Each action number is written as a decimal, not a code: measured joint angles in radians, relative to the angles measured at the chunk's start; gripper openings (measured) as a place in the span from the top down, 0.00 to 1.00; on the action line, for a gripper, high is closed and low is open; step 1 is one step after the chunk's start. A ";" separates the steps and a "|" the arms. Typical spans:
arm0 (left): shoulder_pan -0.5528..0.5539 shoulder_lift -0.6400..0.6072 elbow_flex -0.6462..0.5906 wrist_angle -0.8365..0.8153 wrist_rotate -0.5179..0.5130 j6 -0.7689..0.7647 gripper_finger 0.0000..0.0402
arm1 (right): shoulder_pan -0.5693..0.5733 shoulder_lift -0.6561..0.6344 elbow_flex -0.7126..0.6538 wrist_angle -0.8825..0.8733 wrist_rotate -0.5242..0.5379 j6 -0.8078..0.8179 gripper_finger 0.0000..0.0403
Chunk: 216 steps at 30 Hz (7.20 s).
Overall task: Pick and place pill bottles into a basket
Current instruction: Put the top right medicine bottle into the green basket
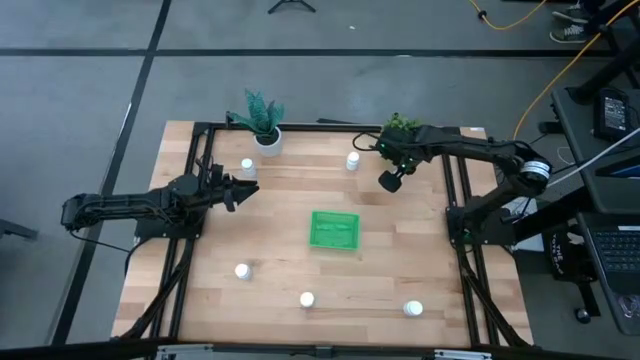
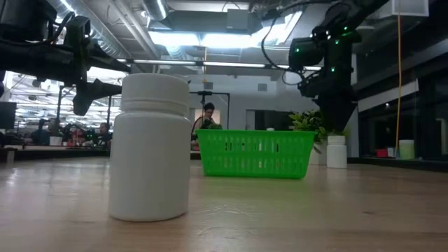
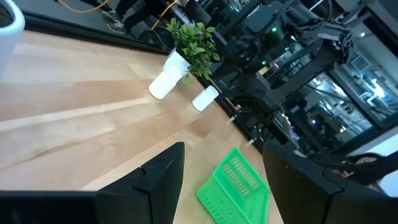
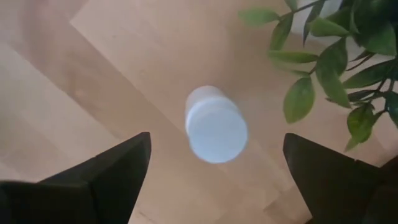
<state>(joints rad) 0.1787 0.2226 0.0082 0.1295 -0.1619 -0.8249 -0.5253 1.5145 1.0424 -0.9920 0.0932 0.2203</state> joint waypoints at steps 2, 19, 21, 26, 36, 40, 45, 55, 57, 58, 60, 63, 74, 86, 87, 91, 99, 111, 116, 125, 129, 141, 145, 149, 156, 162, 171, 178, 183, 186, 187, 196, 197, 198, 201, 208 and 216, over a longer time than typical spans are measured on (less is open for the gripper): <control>0.000 0.000 0.000 0.000 0.000 -0.004 0.47 | -0.016 0.018 0.000 0.009 0.000 -0.018 0.09; 0.000 0.000 0.000 0.000 -0.022 -0.026 0.47 | -0.061 0.070 -0.001 0.027 -0.072 -0.066 0.13; 0.000 0.000 0.000 0.000 -0.027 -0.026 0.47 | -0.061 0.070 -0.001 0.026 -0.073 -0.064 0.18; 0.000 0.000 0.000 0.000 -0.027 -0.026 0.47 | -0.061 0.070 -0.001 0.024 -0.103 -0.064 0.32; 0.000 0.000 0.000 0.000 -0.027 -0.026 0.47 | -0.061 0.069 -0.001 0.001 -0.122 -0.042 0.59; 0.000 0.000 0.000 0.000 -0.027 -0.026 0.47 | -0.061 0.068 -0.001 0.001 -0.122 -0.042 0.63; 0.000 0.000 0.000 0.000 -0.026 -0.026 0.47 | -0.037 0.068 -0.001 -0.002 -0.148 -0.038 0.63; 0.000 0.000 0.000 -0.009 -0.019 0.002 0.47 | 0.096 0.031 0.017 -0.001 -0.188 -0.012 0.63; 0.000 0.000 0.000 -0.009 -0.019 0.019 0.47 | 0.124 0.013 0.036 -0.001 -0.188 -0.010 0.63; 0.000 0.000 0.000 -0.009 -0.019 0.028 0.47 | 0.137 0.006 0.049 -0.002 -0.188 0.000 0.63; 0.000 0.000 0.000 -0.009 -0.020 0.045 0.47 | 0.162 -0.008 0.083 -0.001 -0.187 0.014 0.63; 0.000 0.000 0.000 -0.010 -0.024 0.070 0.47 | 0.206 -0.023 0.159 0.000 -0.185 0.014 0.63; 0.000 0.000 0.000 -0.010 -0.028 0.140 0.47 | 0.393 -0.024 0.513 -0.028 -0.133 0.057 0.63; 0.000 0.000 0.000 -0.016 -0.020 0.140 0.47 | 0.596 0.162 0.711 -0.172 -0.063 0.189 0.63; 0.000 0.000 0.000 -0.017 -0.021 0.140 0.47 | 0.603 0.187 0.713 -0.189 -0.063 0.179 0.63; 0.000 0.000 0.000 -0.022 -0.031 0.140 0.47 | 0.612 0.270 0.700 -0.208 -0.079 0.115 0.63; 0.000 0.000 0.000 -0.023 -0.105 0.116 0.47 | 0.618 0.360 0.700 -0.200 -0.088 0.029 0.63; 0.000 0.000 0.000 -0.023 -0.074 0.182 0.47 | 0.603 0.474 0.700 -0.148 -0.069 0.012 0.63; 0.000 0.000 0.000 -0.024 -0.020 0.185 0.47 | 0.577 0.495 0.700 -0.152 -0.060 0.033 0.63; 0.000 0.000 0.000 -0.024 0.000 0.184 0.47 | 0.571 0.493 0.640 -0.153 -0.058 0.039 0.63; 0.000 0.000 0.000 -0.024 0.000 0.184 0.47 | 0.574 0.493 0.572 -0.154 -0.061 0.068 0.63; 0.000 0.000 0.000 -0.024 0.000 0.184 0.47 | 0.574 0.490 0.541 -0.111 -0.060 0.085 0.61; 0.000 0.000 0.000 -0.024 0.000 0.184 0.47 | 0.574 0.490 0.541 -0.105 -0.060 0.089 0.60; 0.000 0.000 0.000 -0.024 0.000 0.184 0.47 | 0.574 0.490 0.541 -0.105 -0.060 0.090 0.60; 0.000 0.000 0.000 -0.024 0.000 0.184 0.47 | 0.574 0.488 0.540 -0.116 -0.061 0.115 0.60; 0.000 0.000 0.000 -0.024 0.000 0.184 0.47 | 0.575 0.482 0.538 -0.124 -0.062 0.119 0.59; 0.000 0.000 0.000 -0.024 0.000 0.184 0.47 | 0.575 0.481 0.538 -0.126 -0.100 0.154 0.43; 0.000 0.000 0.000 -0.029 0.000 0.184 0.47 | 0.575 0.481 0.565 -0.155 -0.115 0.169 0.30; 0.000 0.000 0.000 -0.036 0.000 0.191 0.47 | 0.575 0.481 0.671 -0.247 -0.084 0.171 0.29; 0.000 0.000 0.000 -0.036 0.006 0.192 0.47 | 0.575 0.480 0.782 -0.335 -0.030 0.170 0.30; 0.000 0.000 0.000 -0.036 0.010 0.192 0.47 | 0.575 0.480 0.824 -0.360 -0.007 0.169 0.30; 0.000 0.000 0.000 -0.036 0.026 0.187 0.47 | 0.511 0.477 1.222 -0.557 0.262 0.079 0.30; 0.000 0.000 0.000 -0.036 0.026 0.187 0.47 | 0.488 0.477 1.248 -0.561 0.276 0.050 0.30; 0.000 0.000 0.000 -0.036 0.026 0.187 0.47 | 0.461 0.477 1.269 -0.562 0.280 0.021 0.30; 0.000 0.000 0.000 -0.036 0.026 0.184 0.47 | 0.355 0.477 1.293 -0.562 0.274 -0.074 0.30; 0.000 0.000 0.000 -0.036 0.020 0.122 0.47 | 0.083 0.478 1.265 -0.507 0.062 -0.247 0.27; 0.000 0.000 0.000 -0.036 -0.058 0.081 0.47 | -0.048 0.479 1.093 -0.387 0.010 -0.317 0.18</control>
<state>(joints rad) 0.1787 0.2223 0.0082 0.0937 -0.2204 -0.7436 -0.5734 1.9938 2.1352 -1.3792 0.1032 -0.0967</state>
